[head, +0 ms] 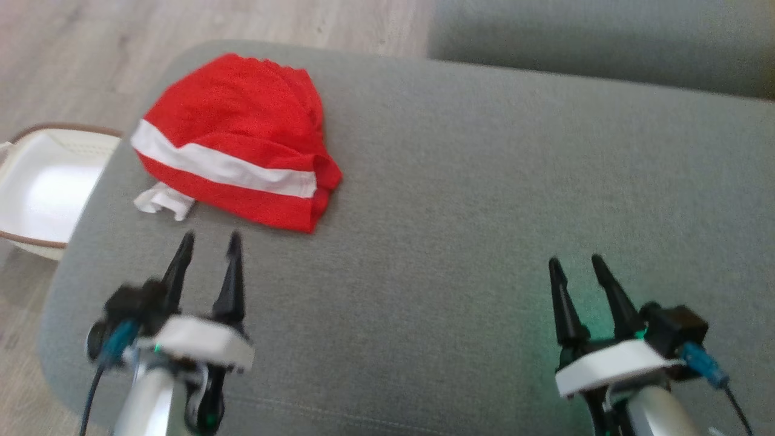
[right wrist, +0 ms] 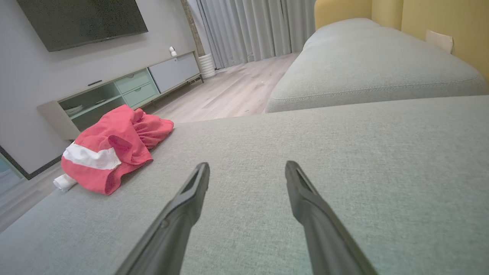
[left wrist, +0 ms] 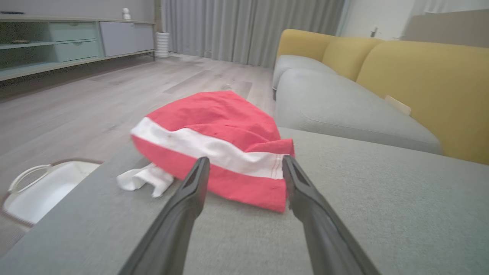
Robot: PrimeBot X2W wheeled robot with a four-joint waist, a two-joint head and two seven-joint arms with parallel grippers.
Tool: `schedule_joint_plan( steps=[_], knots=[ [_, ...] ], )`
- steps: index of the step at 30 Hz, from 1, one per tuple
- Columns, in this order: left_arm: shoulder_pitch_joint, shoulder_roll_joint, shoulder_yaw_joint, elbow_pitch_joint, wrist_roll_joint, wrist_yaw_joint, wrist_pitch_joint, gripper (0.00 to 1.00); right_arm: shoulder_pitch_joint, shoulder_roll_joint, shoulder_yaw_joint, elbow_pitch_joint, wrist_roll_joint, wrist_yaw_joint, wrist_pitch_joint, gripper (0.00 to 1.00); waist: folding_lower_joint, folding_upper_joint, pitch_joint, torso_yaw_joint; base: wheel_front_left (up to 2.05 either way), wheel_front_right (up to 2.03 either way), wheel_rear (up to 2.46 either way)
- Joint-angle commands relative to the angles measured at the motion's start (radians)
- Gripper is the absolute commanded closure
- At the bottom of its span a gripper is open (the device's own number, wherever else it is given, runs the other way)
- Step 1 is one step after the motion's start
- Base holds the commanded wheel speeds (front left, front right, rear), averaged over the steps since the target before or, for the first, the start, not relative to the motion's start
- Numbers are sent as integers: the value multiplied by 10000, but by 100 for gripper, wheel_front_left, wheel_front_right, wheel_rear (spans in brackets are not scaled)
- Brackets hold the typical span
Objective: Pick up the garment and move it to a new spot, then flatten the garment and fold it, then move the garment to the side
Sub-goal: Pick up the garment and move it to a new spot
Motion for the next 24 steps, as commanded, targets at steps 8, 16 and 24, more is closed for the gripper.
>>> schedule_joint_plan(
  steps=[8, 16, 24],
  knots=[
    [-3101, 676, -592, 2025, 511, -249, 417, 0, -974, -73, 58, -417, -154, -7, -120, 0, 0, 0, 1294, -1090, 0, 0, 0],
    [-4543, 1124, -706, 3655, 940, 25, 671, 0, -1178, -73, 110, -486, -98, -7, -120, 0, 0, 0, 1772, -1555, 0, 0, 0],
    [-5468, 1426, -933, 4891, 1200, 119, 368, 0, -1335, -73, 180, -529, -90, -7, -120, 0, 0, 0, 2071, -1812, 0, 0, 0]
  ],
)
